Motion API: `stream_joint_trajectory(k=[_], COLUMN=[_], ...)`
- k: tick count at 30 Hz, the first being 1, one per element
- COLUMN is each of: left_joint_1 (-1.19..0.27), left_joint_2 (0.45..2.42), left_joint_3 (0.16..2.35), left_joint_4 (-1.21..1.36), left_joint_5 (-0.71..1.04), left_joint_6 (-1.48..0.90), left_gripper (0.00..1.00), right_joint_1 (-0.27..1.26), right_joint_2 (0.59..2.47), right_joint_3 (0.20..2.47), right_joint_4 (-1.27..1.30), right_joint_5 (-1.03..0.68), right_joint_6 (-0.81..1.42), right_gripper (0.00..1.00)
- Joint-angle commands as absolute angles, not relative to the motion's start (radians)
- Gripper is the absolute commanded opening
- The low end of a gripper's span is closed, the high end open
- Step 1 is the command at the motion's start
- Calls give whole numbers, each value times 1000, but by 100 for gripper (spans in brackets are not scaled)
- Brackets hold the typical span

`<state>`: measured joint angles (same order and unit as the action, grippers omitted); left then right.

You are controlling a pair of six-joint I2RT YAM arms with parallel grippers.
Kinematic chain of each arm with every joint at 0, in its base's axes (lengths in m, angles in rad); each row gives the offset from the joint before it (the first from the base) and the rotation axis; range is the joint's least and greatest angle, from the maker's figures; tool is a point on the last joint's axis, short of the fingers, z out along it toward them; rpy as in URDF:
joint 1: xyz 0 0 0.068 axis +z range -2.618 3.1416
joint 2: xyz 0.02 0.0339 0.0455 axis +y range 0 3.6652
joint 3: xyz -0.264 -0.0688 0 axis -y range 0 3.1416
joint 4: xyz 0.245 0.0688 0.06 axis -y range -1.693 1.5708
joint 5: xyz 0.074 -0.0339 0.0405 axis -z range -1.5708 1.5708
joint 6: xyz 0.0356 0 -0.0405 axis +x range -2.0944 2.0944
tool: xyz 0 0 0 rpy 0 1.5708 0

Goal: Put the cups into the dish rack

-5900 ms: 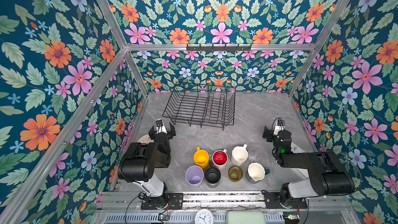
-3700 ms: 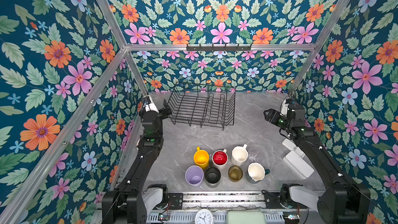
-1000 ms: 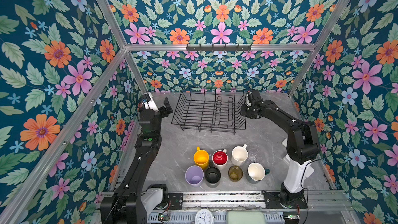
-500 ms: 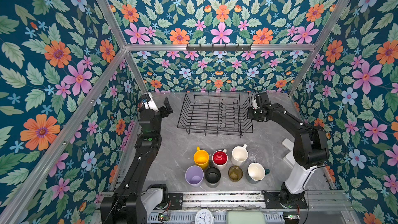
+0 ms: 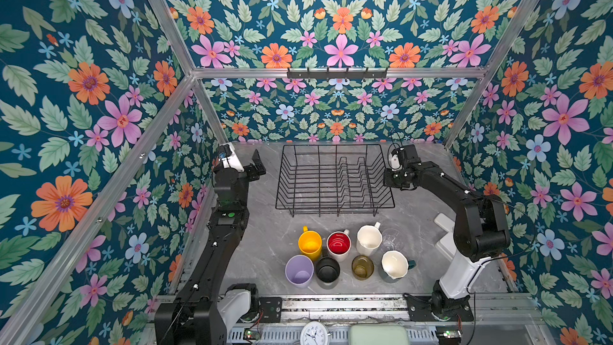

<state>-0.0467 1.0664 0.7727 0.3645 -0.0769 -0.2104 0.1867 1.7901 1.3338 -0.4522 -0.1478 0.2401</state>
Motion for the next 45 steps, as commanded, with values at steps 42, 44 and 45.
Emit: stream_joint_trajectory(k=[42,44,45], left_joint_1=[-43,-42,-41], left_joint_2=[954,944,938], left_joint_3=[924,940,951], left_joint_4=[-361,-454,-504], left_joint_5=[165,225,261], left_joint_6=[-330,-332,-334], left_gripper=[90,88,87], right_joint_1=[185,186,185], right_joint_2=[1268,1253,1248], right_joint_3=[1153,1140,1134], right_joint_4=[-508,-504,-504], right_joint_5=[0,-8,-8], right_joint_6=[298,301,302], right_gripper=[96,96,96])
